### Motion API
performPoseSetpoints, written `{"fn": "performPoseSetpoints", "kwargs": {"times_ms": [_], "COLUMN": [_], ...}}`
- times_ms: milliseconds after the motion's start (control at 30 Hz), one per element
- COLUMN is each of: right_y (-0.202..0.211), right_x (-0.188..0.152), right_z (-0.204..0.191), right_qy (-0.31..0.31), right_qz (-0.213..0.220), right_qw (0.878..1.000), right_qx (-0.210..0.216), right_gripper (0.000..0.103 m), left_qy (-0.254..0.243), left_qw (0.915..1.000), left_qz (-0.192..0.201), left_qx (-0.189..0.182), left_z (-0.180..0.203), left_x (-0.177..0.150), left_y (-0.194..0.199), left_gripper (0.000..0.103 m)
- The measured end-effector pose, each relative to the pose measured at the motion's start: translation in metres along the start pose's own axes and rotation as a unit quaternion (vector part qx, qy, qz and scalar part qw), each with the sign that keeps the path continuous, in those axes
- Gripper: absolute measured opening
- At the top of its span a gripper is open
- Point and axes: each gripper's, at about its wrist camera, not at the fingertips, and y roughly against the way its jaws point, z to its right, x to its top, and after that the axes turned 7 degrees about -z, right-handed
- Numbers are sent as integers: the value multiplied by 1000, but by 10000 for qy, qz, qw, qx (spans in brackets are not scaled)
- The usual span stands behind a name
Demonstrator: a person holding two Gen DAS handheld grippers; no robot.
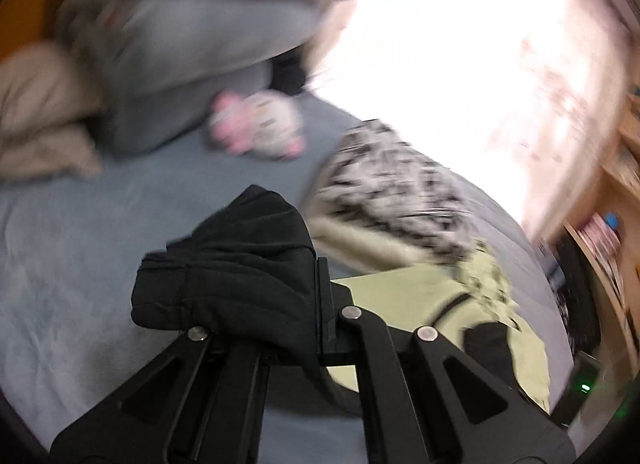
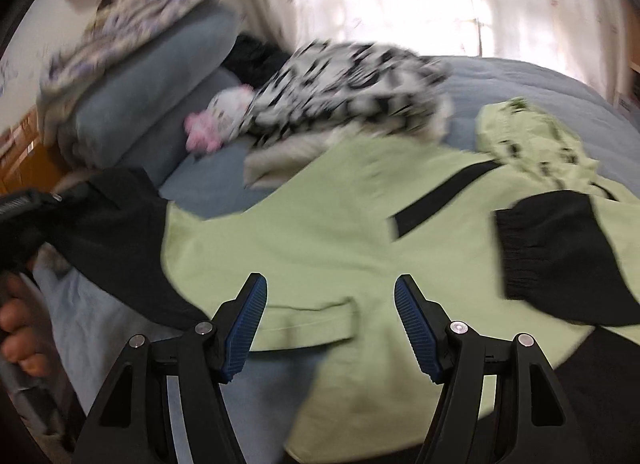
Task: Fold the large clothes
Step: 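Carry the second sleeve with the left tool across the hoodie chest and release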
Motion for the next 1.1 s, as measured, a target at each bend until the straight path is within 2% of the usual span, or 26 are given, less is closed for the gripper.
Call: {"fn": "performPoseSetpoints", "kwargs": {"times_ms": [133,267,433,567,633,700,733,767,833,967,1100], "right_y": [62,115,160,177,181,183,181,182,180,170,159], "right_x": [-7,-27,-61,-94,-112,-130,-135,-141,-150,-157,-156], "right_z": [66,151,253,327,352,378,383,394,406,409,393], "right_qy": [-342,-784,-1375,-1810,-1976,-2155,-2200,-2263,-2335,-2328,-2089], "right_qz": [410,653,718,579,502,416,391,352,301,236,120], "right_qw": [9985,9939,9847,9766,9733,9698,9690,9682,9676,9694,9765], "right_qx": [-130,-414,-799,-1012,-1058,-1063,-1052,-1007,-912,-739,-505], "right_gripper": [67,67,67,67,67,67,67,67,67,67,67], "left_qy": [-640,-1074,-1499,-1829,-1951,-2041,-2023,-1968,-1816,-1684,-1670], "left_qw": [9975,9920,9825,9717,9659,9556,9498,9437,9346,9335,9295], "left_qz": [101,-88,-629,-1207,-1519,-1998,-2279,-2561,-2958,-3011,-2964], "left_qx": [-272,-656,-909,-881,-769,-720,-710,-721,-776,-976,-1426], "left_z": [86,177,281,346,361,366,365,364,363,357,346], "left_x": [1,-16,-70,-139,-176,-215,-230,-241,-261,-271,-270], "left_y": [32,27,-22,-81,-109,-138,-151,-164,-179,-176,-155], "left_gripper": [0,0,0,0,0,4,13,29,50,57,62]}}
